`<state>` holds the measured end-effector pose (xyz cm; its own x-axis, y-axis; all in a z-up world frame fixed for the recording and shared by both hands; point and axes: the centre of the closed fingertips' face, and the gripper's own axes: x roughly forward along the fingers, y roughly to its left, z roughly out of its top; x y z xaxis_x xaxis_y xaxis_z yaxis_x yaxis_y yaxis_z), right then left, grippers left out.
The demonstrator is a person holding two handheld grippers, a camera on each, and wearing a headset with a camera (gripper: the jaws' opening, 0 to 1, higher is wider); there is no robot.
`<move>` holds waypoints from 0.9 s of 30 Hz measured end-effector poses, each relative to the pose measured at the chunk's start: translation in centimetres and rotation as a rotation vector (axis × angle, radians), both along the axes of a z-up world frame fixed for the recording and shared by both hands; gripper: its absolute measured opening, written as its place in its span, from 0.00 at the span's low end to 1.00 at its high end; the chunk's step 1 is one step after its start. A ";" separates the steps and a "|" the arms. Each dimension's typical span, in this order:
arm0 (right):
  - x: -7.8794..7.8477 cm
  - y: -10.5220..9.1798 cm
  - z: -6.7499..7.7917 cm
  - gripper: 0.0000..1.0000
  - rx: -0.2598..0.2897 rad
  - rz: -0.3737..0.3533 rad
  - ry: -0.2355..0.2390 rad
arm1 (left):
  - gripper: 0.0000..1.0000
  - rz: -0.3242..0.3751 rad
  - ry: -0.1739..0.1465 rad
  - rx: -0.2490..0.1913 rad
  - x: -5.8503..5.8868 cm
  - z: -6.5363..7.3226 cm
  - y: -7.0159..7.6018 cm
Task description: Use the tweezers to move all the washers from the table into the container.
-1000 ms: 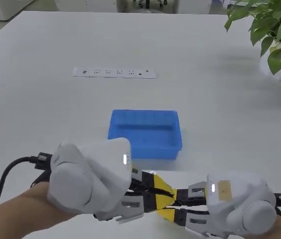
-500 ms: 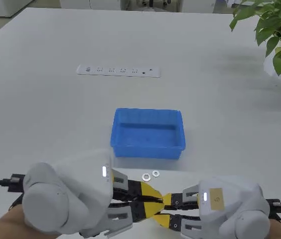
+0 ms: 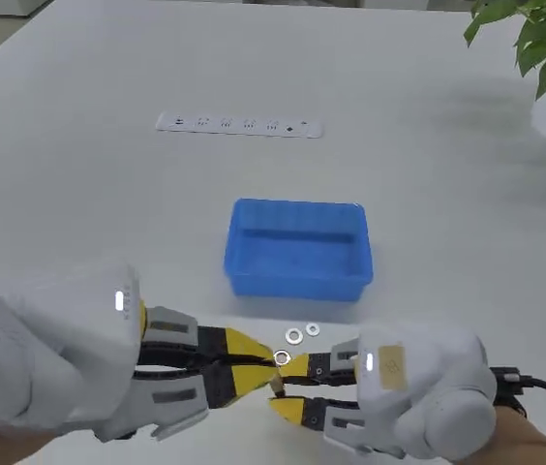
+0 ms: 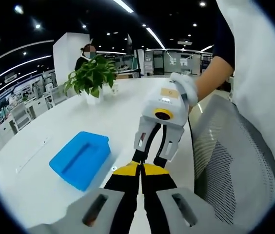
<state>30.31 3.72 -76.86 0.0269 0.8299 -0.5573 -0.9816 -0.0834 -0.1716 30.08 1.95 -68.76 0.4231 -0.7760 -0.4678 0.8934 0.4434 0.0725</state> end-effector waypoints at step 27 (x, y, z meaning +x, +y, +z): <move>1.8 0.8 -0.9 0.22 -0.019 -0.049 0.043 | 0.05 0.000 -0.003 0.056 1.7 -0.7 1.2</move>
